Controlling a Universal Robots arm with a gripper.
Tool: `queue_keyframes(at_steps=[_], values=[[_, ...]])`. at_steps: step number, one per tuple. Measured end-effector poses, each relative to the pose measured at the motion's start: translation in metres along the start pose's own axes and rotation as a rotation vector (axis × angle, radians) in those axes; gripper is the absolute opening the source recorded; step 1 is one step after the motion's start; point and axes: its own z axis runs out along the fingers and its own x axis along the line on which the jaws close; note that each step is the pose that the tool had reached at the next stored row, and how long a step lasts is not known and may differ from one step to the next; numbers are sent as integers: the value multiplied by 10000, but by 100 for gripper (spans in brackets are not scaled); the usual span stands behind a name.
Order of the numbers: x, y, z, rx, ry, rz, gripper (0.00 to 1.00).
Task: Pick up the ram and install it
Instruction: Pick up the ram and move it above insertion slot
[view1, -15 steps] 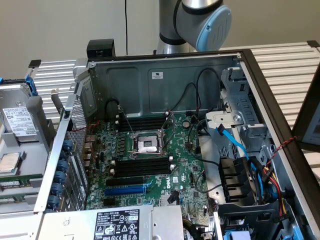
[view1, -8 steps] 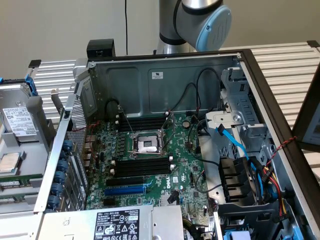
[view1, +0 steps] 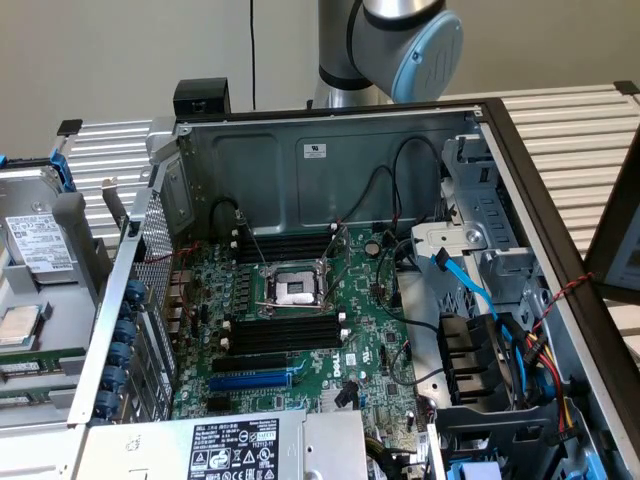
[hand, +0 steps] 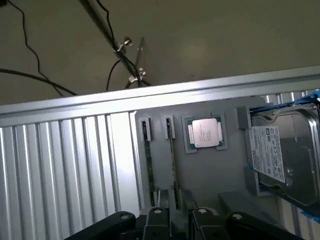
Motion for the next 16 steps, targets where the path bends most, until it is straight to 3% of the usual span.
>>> queue_keyframes(at_steps=[8, 16], values=[[-5, -7, 147, 14, 22, -447, 25], [-9, -14, 292, 55, 80, -1754, 25]])
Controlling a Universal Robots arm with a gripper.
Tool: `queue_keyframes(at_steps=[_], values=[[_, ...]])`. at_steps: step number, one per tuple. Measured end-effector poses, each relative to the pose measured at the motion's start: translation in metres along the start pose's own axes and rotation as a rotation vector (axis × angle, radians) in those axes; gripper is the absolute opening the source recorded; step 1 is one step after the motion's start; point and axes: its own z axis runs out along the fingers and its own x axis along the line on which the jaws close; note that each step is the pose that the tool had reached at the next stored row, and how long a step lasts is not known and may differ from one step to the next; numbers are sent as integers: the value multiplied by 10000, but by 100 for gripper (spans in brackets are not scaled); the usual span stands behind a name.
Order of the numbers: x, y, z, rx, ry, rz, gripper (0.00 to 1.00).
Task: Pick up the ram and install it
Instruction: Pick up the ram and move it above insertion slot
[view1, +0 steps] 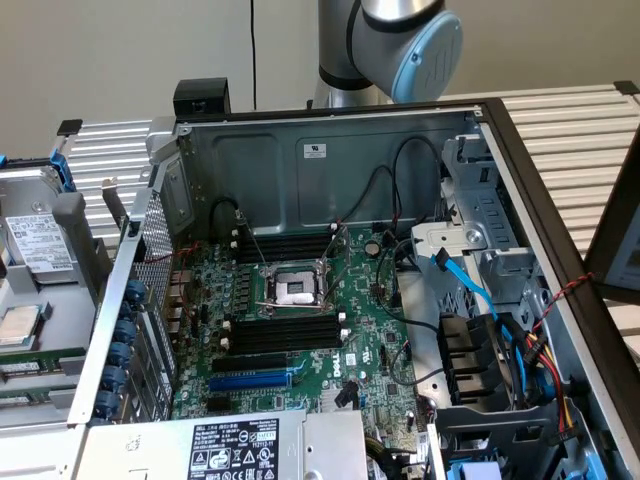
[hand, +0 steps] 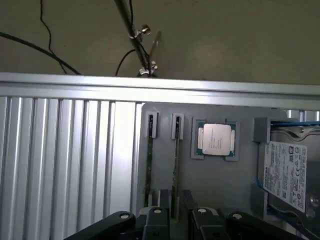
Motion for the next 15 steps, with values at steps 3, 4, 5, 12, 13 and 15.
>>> queue_keyframes(at_steps=[3, 4, 5, 12, 13, 15], values=[[22, -2, 53, -3, 5, -16, 25], [60, -2, 76, 2, -2, -16, 25], [95, -1, 94, 3, -5, -16, 25], [327, 1, 229, 29, -15, 4, 25], [343, -10, 248, 32, -17, 3, 25], [358, -87, 279, 28, -14, 3, 25]])
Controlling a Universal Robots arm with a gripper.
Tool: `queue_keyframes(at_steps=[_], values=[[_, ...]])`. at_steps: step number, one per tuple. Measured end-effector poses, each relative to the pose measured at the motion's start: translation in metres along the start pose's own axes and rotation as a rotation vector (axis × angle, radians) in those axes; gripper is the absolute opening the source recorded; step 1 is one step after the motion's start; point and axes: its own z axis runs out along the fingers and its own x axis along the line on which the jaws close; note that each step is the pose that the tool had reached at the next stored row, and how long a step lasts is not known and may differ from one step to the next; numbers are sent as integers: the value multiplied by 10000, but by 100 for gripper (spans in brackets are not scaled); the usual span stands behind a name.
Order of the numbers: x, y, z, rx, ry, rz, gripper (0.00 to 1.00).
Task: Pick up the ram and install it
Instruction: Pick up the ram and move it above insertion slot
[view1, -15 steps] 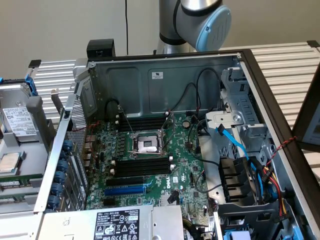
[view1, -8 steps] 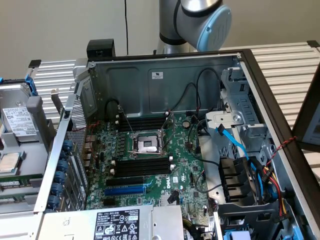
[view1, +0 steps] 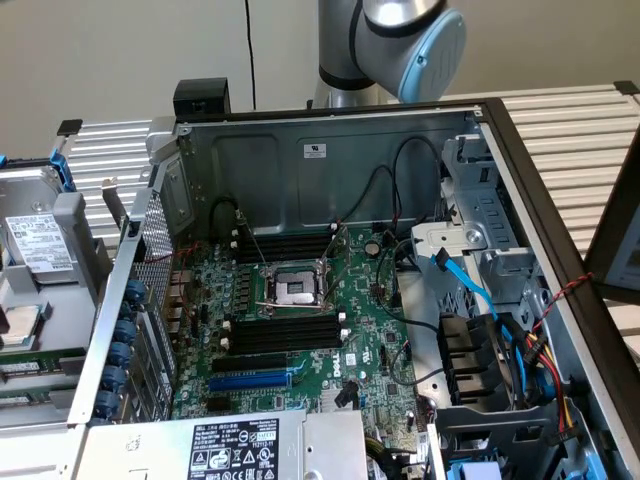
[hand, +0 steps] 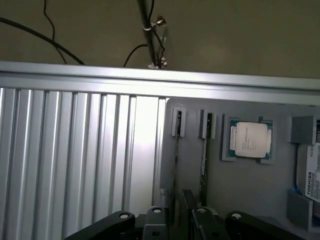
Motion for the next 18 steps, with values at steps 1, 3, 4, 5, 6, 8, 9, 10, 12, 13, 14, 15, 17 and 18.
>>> queue_keyframes(at_steps=[1, 3, 4, 5, 6, 8, 9, 10, 12, 13, 14, 15, 17, 18], values=[[5, -47, 17, 2, -2, 0, 25], [13, -136, 48, 0, 0, 0, 25], [15, -179, 65, 2, -1, 0, 25], [15, -199, 85, 5, -4, 0, 25], [14, -199, 103, 2, -2, 1, 25], [8, -201, 137, 1, -1, 0, 25], [4, -202, 156, 2, -2, 0, 25], [-1, -202, 174, 1, -2, 0, 25], [-21, -168, 209, -2, 2, 0, 25], [-31, -127, 229, 0, -1, -1, 25], [-42, -82, 250, 2, -2, 0, 25], [-50, -44, 269, 1, -1, -1, 25], [-48, -31, 308, 4, -2, -2, 25], [-38, -31, 326, 2, -1, -1, 25]])
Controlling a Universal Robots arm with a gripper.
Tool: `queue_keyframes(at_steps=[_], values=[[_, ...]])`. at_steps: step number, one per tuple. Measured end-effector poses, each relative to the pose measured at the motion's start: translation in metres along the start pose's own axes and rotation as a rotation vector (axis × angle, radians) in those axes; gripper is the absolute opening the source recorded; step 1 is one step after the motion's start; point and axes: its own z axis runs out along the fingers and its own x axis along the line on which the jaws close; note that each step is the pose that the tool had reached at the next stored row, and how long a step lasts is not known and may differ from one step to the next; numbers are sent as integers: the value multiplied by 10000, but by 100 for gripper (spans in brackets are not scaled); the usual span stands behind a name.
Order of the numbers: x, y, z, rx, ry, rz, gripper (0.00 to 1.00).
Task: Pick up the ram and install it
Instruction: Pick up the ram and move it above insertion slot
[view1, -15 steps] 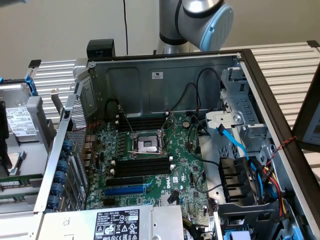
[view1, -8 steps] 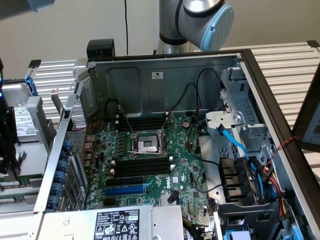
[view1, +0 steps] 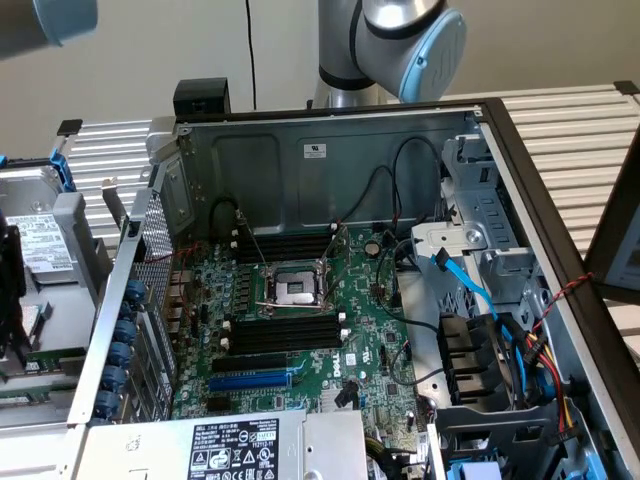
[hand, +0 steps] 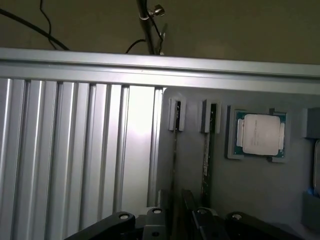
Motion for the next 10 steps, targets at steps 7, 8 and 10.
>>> queue_keyframes(at_steps=[7, 8, 10], values=[[45, -95, 125, 2, -2, 1, 25], [43, -96, 143, 1, 0, 0, 25], [30, -91, 179, 0, -1, -1, 25]])
